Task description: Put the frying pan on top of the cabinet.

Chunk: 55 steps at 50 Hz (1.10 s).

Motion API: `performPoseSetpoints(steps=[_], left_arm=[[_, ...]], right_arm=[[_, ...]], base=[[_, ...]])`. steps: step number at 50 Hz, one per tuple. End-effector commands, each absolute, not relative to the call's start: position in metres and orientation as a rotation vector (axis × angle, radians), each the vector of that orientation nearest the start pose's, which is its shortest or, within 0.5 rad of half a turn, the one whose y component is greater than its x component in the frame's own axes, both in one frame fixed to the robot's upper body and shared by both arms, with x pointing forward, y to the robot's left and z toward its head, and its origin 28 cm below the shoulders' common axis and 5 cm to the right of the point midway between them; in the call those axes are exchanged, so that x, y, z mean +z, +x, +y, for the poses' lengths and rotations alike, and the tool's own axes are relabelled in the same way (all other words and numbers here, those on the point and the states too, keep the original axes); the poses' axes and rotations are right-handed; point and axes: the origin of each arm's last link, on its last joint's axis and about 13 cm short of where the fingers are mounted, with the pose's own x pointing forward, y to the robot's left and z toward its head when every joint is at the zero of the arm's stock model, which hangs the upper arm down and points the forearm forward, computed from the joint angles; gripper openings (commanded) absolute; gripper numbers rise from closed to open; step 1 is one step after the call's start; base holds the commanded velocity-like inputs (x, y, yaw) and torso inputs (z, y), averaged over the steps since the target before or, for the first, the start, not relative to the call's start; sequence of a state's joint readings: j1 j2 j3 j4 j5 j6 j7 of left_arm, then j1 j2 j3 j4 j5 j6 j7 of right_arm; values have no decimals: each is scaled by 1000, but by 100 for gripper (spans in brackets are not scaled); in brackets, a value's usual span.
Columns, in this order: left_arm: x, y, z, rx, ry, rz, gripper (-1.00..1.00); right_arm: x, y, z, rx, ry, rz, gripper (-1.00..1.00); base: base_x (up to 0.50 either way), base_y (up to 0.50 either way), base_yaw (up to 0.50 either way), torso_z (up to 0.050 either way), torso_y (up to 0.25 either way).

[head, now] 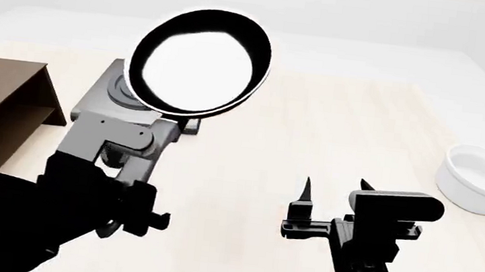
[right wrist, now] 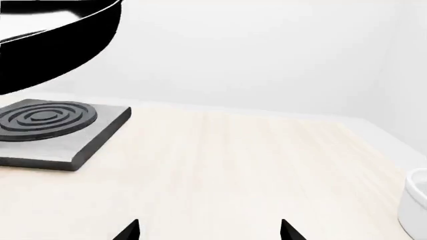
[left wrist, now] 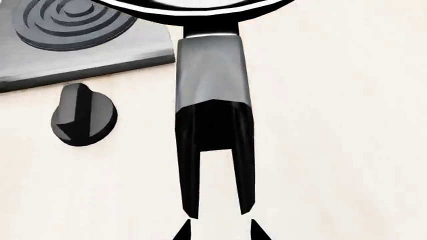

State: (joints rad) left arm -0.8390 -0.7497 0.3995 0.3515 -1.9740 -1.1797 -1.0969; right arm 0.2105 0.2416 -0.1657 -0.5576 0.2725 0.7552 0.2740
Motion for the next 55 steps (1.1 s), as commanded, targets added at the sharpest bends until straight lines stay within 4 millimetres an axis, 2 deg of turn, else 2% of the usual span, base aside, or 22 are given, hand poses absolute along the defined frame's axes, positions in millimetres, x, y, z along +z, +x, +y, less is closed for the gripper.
performPoseSetpoints(steps=[1,3,4,5,6,10,12,17,22,27,34,38,42,50,55], left_arm=[[268,215,245,-116,23,530,-100],[275,216,245,-79,29,538,-100],[286,221,247,-14,-9,607,-100],[290,224,247,12,18,587,-100],[303,235,250,59,-10,609,-100],[330,259,258,119,-52,610,-100],[347,284,265,204,-58,587,-100],[359,321,274,268,-113,614,-100],[362,352,284,370,-171,623,-100],[361,374,295,457,-215,619,-100],[350,378,307,555,-281,648,-100],[340,381,318,689,-341,662,-100],[335,379,327,686,-431,679,-100],[328,377,346,800,-529,680,-100],[324,379,351,880,-570,691,-100]], right_arm=[[118,223,-98,22,-76,36,100],[117,223,-98,22,-77,37,100],[117,223,-98,23,-76,38,100],[117,224,-98,24,-76,38,100],[117,224,-97,24,-77,39,100],[117,224,-97,24,-77,39,100],[117,224,-97,25,-76,40,100],[117,225,-97,24,-76,43,100],[116,225,-97,26,-76,44,100],[116,225,-97,27,-76,45,100],[116,225,-96,29,-79,46,100],[115,226,-96,31,-83,47,100],[115,226,-96,31,-83,48,100],[114,226,-96,30,-84,50,100],[113,227,-95,31,-86,53,100]], base=[[0,0,0,0,0],[0,0,0,0,0],[0,0,0,0,0],[0,0,0,0,0],[0,0,0,0,11],[0,-1,0,0,0],[0,-1,0,0,5],[0,-1,0,0,2],[0,-1,0,0,2],[0,-1,0,0,2],[0,0,0,0,3],[0,0,0,0,0],[0,0,0,4,3],[0,0,0,0,1],[0,0,0,0,2]])
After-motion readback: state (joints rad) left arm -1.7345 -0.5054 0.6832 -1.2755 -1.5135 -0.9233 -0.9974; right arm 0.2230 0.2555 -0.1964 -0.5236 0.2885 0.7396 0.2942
